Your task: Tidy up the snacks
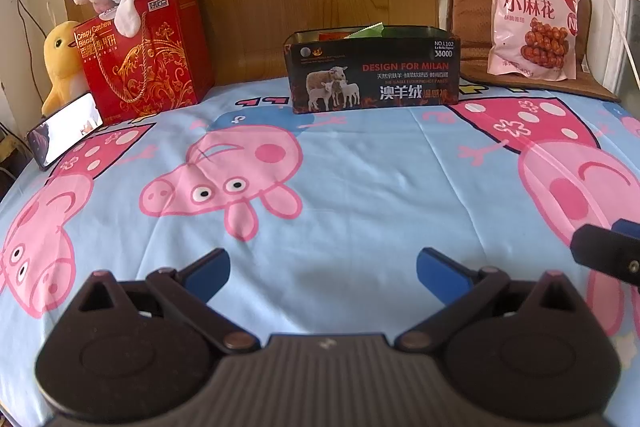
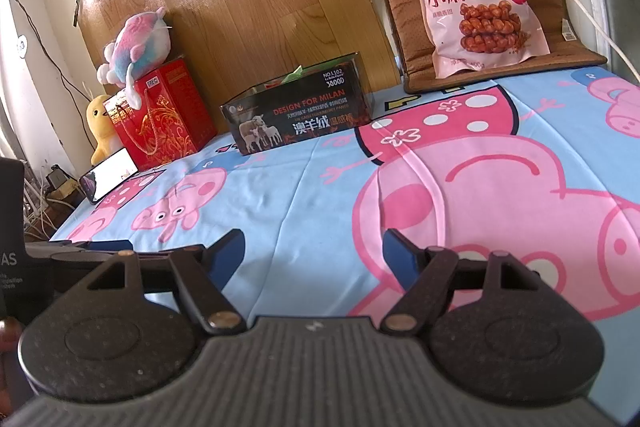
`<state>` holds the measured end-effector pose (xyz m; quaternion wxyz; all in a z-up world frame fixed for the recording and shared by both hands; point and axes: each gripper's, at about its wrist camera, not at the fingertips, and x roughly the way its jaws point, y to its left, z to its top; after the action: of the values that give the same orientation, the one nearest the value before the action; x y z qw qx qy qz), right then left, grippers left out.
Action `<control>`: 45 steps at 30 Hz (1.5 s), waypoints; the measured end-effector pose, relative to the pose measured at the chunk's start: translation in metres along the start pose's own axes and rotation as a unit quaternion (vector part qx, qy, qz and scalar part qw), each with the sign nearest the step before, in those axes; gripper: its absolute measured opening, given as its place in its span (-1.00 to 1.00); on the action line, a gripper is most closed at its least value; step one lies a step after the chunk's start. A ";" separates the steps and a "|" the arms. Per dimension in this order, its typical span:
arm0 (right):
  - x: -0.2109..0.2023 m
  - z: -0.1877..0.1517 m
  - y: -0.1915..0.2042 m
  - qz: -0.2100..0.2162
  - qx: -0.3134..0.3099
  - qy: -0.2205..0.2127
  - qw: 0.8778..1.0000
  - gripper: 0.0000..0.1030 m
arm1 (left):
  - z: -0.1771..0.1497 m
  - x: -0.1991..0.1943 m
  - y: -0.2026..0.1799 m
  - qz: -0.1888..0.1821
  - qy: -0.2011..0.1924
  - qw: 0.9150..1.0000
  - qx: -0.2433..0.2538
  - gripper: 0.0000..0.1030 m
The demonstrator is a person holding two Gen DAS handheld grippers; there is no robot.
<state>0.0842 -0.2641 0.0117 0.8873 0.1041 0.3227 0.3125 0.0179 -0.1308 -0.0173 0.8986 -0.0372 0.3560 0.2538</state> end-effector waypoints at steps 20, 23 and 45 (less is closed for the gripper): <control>0.002 -0.002 -0.002 0.001 0.000 0.002 1.000 0.51 | 0.001 -0.001 0.003 0.029 -0.022 0.999 0.023 1.00; 0.002 -0.002 -0.002 0.001 0.001 0.002 1.000 0.51 | 0.001 -0.002 0.003 0.024 -0.022 0.999 0.022 1.00; 0.002 -0.001 -0.001 0.001 0.002 0.002 1.000 0.51 | 0.003 -0.004 0.001 0.026 -0.027 0.999 0.024 1.00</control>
<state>0.0854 -0.2639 0.0097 0.8860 0.1054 0.3250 0.3134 0.0173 -0.1306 -0.0122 0.9018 0.0001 0.3380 0.2692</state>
